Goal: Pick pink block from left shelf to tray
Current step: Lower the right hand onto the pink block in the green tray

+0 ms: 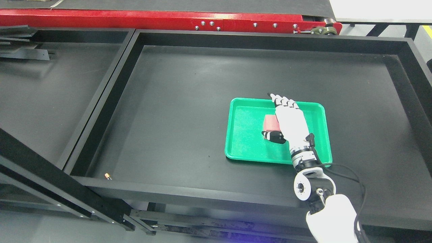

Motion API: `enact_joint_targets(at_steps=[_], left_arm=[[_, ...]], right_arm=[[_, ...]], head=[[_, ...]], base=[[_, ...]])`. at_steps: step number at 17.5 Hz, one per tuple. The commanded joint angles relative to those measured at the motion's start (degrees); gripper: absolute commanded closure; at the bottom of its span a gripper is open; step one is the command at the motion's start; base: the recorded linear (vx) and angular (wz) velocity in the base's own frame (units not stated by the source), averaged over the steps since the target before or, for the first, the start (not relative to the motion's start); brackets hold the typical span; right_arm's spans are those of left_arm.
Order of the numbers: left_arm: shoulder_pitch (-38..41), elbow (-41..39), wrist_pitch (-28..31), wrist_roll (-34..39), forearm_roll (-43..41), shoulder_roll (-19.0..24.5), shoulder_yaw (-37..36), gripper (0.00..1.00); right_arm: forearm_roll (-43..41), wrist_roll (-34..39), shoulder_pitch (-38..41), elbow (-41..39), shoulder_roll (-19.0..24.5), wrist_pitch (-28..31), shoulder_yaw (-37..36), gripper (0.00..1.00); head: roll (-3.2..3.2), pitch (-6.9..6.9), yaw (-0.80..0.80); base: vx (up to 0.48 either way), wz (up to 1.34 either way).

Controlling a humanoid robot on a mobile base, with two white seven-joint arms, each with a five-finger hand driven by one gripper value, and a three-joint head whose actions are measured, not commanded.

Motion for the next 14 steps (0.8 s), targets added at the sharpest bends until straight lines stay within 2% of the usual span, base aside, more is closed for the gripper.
enact_joint_targets(at_steps=[1, 4, 7, 14], left_arm=[[1.1, -1.0, 0.0, 0.0, 0.0, 1.0, 0.0, 0.00], [1.1, -1.0, 0.0, 0.0, 0.0, 1.0, 0.0, 0.00], [1.1, -1.0, 0.0, 0.0, 0.0, 1.0, 0.0, 0.00], [1.1, -1.0, 0.0, 0.0, 0.0, 1.0, 0.0, 0.00]], right_arm=[[-1.1, 2.1, -1.3, 3.6, -1.0, -0.7, 0.0, 0.02], [-1.8, 5.3, -1.8, 4.8, -1.0, -0.9, 0.0, 0.02], [-4.4, 6.0, -2.1, 5.1, -1.0, -0.9, 0.0, 0.02], [-4.4, 7.2, -2.1, 7.3, -1.0, -0.9, 0.1, 0.02]], head=[[0.00, 0.00, 0.00], [0.00, 0.00, 0.00], [0.00, 0.00, 0.00], [0.00, 0.00, 0.00]], base=[[0.028, 0.00], [0.027, 0.00], [0.028, -0.01], [0.032, -0.02]])
